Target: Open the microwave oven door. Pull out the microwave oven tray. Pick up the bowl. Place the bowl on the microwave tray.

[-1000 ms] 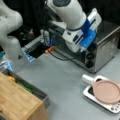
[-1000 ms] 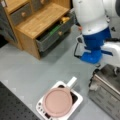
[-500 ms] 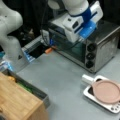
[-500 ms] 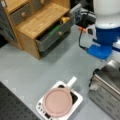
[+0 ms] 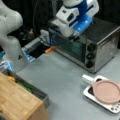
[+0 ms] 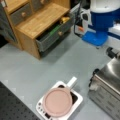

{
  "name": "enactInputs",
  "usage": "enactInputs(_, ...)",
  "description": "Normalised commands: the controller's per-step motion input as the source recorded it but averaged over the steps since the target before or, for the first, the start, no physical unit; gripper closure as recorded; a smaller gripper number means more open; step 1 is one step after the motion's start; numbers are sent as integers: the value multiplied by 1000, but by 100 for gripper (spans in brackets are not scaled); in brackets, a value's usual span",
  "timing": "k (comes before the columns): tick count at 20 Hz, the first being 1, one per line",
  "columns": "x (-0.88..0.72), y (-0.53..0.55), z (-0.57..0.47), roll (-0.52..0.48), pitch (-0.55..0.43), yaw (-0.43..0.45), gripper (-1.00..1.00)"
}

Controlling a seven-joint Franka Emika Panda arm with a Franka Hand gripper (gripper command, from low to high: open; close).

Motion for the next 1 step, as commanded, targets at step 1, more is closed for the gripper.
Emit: enactInputs(1,276,-122,42,-184,210,28,-100)
